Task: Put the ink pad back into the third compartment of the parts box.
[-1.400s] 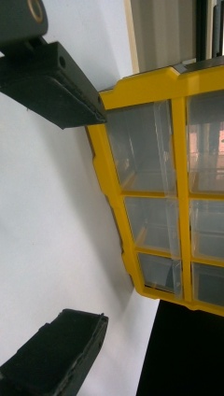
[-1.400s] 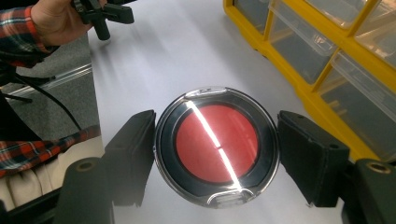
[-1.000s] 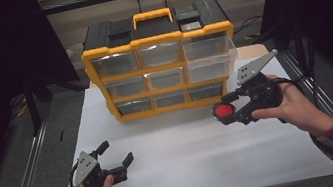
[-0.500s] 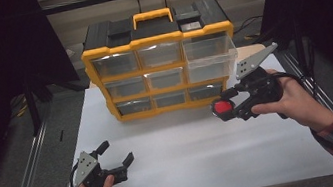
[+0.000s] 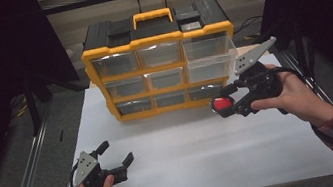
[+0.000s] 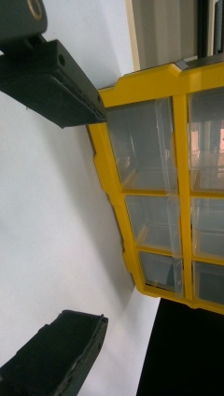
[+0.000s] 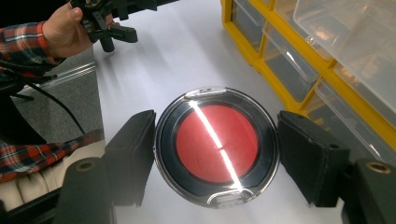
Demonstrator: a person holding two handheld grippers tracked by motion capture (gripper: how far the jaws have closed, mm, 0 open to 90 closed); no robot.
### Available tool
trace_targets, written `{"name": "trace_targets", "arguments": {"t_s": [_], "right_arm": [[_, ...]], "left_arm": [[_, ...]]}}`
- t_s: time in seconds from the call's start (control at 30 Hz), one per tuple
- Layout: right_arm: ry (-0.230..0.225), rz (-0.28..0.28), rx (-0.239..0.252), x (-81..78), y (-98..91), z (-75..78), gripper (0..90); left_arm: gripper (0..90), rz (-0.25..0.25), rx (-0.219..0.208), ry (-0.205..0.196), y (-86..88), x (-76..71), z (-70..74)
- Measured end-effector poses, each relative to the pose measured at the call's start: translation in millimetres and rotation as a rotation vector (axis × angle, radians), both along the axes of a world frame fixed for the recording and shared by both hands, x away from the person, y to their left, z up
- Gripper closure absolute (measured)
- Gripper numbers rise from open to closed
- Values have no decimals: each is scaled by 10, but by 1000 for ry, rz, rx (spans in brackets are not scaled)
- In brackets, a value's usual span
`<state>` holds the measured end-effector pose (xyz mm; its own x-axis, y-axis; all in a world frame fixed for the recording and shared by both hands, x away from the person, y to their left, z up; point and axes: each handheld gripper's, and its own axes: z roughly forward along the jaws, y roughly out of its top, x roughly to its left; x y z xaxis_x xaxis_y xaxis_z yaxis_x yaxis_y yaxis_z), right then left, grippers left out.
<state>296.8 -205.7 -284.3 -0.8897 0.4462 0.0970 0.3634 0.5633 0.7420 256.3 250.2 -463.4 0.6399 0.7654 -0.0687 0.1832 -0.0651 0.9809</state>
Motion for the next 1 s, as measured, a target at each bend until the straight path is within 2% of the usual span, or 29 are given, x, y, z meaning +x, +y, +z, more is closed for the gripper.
{"name": "trace_targets", "arguments": {"t_s": [0.57,1.0], "right_arm": [[-20,-2,-3,42,-1,219,300],[-32,0,-5,62,9,299,300]], "left_arm": [[39,-9,8,-4,17,4,1],[39,-6,5,-5,15,1,4]]}}
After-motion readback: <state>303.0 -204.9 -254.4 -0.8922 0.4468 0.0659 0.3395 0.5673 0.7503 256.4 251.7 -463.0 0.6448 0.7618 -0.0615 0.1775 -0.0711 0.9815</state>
